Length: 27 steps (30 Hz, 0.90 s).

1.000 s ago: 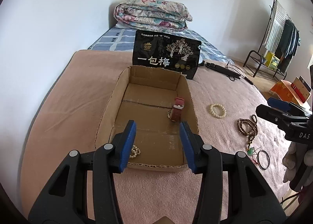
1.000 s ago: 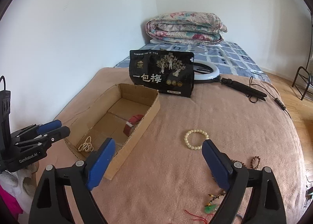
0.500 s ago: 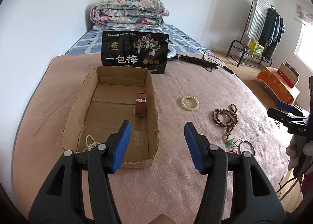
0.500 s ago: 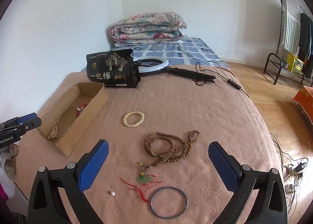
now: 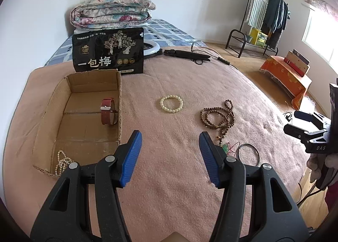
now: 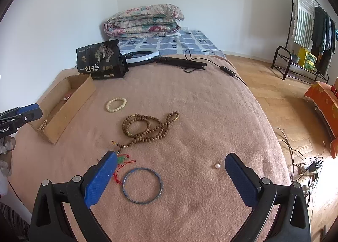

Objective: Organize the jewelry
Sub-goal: 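Move the left tool to the loose pearl bead and close on it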

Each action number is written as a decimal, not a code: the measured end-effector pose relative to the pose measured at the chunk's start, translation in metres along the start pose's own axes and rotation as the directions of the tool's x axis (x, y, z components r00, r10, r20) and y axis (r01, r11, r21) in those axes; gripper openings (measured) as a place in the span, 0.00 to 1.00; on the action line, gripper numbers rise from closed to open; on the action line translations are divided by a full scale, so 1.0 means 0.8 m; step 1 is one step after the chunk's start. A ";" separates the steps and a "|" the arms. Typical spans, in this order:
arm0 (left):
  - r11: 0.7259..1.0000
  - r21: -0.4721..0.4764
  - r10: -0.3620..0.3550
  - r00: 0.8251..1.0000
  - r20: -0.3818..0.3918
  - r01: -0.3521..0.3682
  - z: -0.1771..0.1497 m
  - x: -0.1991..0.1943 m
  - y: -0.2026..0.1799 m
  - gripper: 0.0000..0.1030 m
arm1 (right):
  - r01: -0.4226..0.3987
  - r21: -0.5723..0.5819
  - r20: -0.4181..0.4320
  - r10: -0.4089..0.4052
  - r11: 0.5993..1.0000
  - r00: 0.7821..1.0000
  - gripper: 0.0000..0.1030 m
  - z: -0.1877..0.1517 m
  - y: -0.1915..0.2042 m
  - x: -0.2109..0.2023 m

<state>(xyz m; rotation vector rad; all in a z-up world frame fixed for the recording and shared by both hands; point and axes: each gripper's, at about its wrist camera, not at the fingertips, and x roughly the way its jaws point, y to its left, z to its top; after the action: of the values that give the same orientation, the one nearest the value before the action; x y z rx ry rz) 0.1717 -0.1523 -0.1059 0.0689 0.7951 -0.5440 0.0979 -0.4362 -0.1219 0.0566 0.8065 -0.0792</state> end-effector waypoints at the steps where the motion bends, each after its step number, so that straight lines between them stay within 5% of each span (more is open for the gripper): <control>1: 1.000 0.003 -0.004 1.000 -0.005 0.004 0.000 0.003 -0.002 0.56 | -0.003 -0.004 -0.005 0.003 1.000 1.000 1.00 -0.003 0.000 0.001; 22: 0.987 0.095 -0.119 0.986 -0.119 0.131 -0.053 0.047 -0.045 0.56 | -0.078 -0.015 -0.093 0.076 0.997 0.993 0.99 -0.044 0.006 0.034; 27: 0.982 0.102 -0.144 0.980 -0.141 0.159 -0.067 0.055 -0.048 0.49 | -0.087 -0.031 -0.103 0.084 0.996 0.991 0.99 -0.047 0.012 0.043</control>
<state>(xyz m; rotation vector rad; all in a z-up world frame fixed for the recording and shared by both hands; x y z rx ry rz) 0.1425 -0.1911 -0.1692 0.1509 0.9040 -0.7344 0.0956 -0.4255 -0.1724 0.0619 0.9061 0.0194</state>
